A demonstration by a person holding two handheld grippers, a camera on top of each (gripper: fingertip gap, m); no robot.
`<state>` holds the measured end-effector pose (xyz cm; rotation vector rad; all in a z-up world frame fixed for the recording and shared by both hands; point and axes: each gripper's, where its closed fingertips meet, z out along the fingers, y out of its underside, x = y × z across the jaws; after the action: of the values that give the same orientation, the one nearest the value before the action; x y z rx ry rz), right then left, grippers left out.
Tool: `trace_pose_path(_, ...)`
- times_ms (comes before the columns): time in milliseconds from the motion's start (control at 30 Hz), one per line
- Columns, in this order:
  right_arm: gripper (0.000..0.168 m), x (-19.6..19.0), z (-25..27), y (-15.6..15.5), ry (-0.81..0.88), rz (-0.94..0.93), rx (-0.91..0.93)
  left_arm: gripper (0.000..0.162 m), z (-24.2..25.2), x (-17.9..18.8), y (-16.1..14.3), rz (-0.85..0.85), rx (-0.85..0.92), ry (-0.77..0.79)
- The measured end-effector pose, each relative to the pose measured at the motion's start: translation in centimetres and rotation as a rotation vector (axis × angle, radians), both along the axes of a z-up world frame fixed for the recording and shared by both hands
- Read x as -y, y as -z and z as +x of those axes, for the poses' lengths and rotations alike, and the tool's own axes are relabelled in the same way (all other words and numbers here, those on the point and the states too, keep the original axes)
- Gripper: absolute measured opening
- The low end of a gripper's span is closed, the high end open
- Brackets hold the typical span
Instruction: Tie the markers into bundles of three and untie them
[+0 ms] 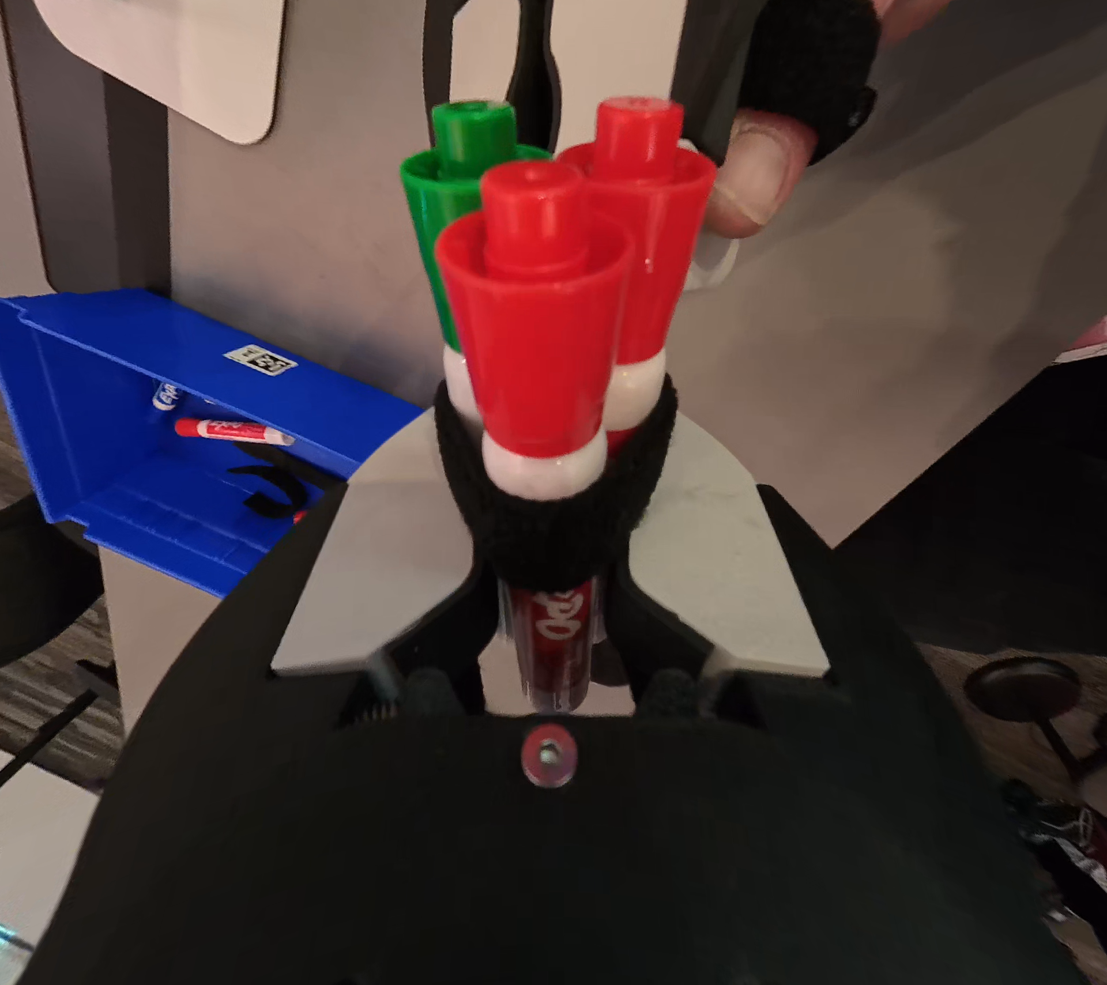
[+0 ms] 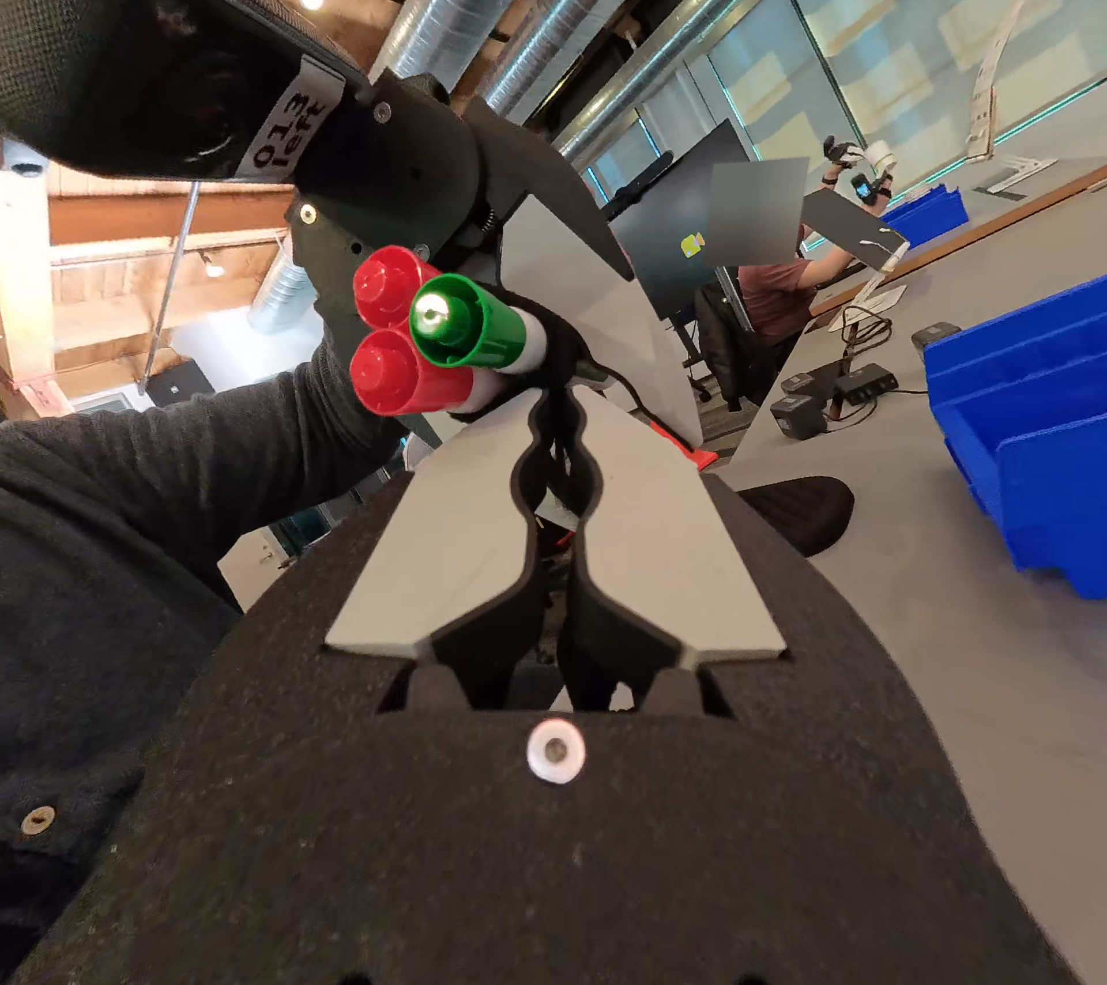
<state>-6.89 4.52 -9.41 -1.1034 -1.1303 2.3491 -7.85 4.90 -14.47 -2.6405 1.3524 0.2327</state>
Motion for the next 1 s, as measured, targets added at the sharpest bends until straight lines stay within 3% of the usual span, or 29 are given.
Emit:
trace_pose_path(600,0.001,0.6,-0.1,0.9,0.023,0.108,-0.049,0.041,-0.7,-0.5,0.6,0.010,-0.015,-0.006)
trace_pose_path(1000,0.012,1.5,-0.2,1.0,-0.008,0.112,-0.059,0.043,-1.6,-0.5,0.9,0.008,-0.048,-0.019)
